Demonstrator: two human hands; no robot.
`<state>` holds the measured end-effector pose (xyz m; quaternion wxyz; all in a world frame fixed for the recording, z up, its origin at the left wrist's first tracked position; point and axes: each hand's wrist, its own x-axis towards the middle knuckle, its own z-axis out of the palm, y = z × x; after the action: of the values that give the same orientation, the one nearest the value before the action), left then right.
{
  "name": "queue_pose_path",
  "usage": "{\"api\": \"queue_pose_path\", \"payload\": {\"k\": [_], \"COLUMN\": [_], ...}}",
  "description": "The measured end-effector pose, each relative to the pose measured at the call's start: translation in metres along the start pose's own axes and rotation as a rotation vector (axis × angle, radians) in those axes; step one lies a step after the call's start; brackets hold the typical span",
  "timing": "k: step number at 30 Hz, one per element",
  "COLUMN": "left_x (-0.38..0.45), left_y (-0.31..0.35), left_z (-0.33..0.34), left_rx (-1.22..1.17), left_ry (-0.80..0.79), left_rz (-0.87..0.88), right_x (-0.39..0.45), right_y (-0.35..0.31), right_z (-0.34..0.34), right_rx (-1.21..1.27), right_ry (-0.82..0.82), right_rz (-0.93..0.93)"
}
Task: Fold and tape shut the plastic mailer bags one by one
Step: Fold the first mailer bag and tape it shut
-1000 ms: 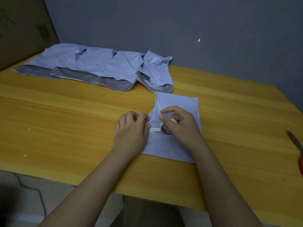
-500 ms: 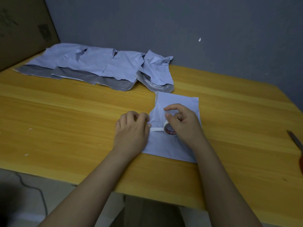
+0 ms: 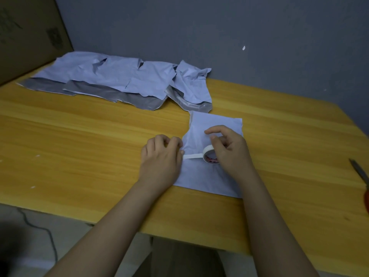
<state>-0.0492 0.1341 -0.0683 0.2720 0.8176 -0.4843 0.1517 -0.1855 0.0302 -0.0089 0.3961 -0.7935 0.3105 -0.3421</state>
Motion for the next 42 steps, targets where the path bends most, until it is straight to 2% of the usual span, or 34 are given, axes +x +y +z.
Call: {"api": "queue_pose_path", "payload": {"k": [4, 8, 21, 42], "left_x": [0.0, 0.001, 0.001, 0.001], "left_y": [0.0, 0.001, 0.0, 0.002], "left_z": [0.001, 0.0, 0.0, -0.006], "left_rx": [-0.007, -0.003, -0.024, -0.05], "left_ry": [-0.005, -0.001, -0.012, -0.048], "left_rz": [-0.009, -0.011, -0.011, -0.039], "right_x": [0.001, 0.004, 0.022, 0.006], "right_y": [-0.005, -0.008, -0.032, -0.009], "right_z": [-0.002, -0.009, -0.015, -0.004], "right_rx": [0.126, 0.211, -0.016, -0.064], "right_ry": [-0.018, -0.124, -0.331, -0.229], "right_rz": [0.043, 0.106, 0.095, 0.056]}}
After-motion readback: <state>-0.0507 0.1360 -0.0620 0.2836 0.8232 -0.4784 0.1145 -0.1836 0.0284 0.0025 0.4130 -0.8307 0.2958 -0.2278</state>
